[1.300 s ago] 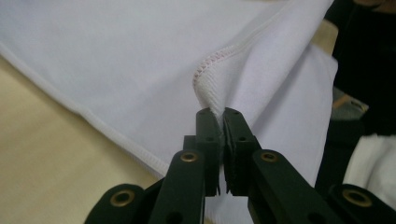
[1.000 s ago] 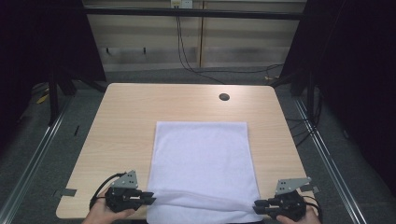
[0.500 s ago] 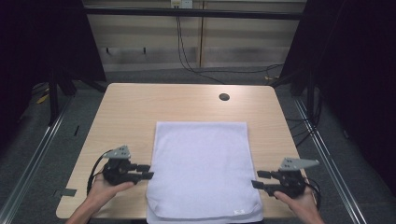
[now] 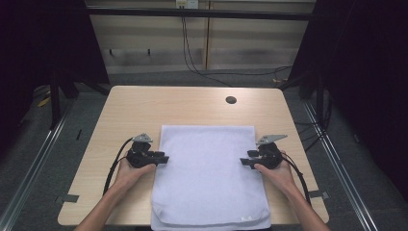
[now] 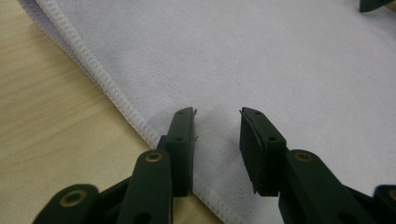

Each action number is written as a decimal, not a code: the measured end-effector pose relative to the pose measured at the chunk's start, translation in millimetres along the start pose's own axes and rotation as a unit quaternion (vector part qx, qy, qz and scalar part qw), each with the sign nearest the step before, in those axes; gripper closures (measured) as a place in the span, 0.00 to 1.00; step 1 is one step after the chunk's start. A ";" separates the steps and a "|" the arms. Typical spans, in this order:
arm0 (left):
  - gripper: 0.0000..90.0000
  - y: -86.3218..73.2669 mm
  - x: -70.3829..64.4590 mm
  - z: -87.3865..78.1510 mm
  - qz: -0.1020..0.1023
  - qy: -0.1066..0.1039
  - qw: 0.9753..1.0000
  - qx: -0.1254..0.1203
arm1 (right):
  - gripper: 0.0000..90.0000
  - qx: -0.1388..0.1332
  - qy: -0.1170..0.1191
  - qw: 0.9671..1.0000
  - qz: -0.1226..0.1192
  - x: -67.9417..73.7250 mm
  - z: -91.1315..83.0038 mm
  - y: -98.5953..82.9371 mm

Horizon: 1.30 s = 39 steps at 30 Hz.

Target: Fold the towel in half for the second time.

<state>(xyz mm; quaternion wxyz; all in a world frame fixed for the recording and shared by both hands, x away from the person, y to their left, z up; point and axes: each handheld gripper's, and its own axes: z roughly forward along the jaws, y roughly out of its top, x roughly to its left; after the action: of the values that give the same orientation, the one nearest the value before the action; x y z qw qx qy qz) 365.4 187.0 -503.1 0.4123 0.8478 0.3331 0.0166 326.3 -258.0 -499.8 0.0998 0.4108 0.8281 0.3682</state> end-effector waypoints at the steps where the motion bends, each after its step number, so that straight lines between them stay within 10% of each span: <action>1: 0.76 -0.2 0.0 0.0 0.000 0.000 1.000 0.000 | 0.56 -0.002 0.002 1.000 0.010 -1.2 0.7 1.0; 16: 0.89 -26.7 -32.5 -23.0 0.026 -0.014 0.999 0.028 | 0.64 0.019 -0.003 1.000 -0.022 28.4 -18.4 -20.2; 29: 0.78 -47.4 -59.7 -41.7 0.022 -0.069 0.996 0.055 | 0.66 0.046 0.058 0.997 -0.026 49.5 -45.7 -44.8; 39: 0.68 -6.0 -6.6 -31.4 0.012 0.002 1.000 -0.010 | 0.65 -0.045 -0.004 0.999 0.018 -2.7 -53.3 -8.5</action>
<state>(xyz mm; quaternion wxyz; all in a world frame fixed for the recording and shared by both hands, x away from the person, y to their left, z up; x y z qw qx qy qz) 347.4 207.4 -485.0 0.4198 0.8476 0.3233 0.0270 297.9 -291.5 -468.2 0.1144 0.4222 0.8029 0.4050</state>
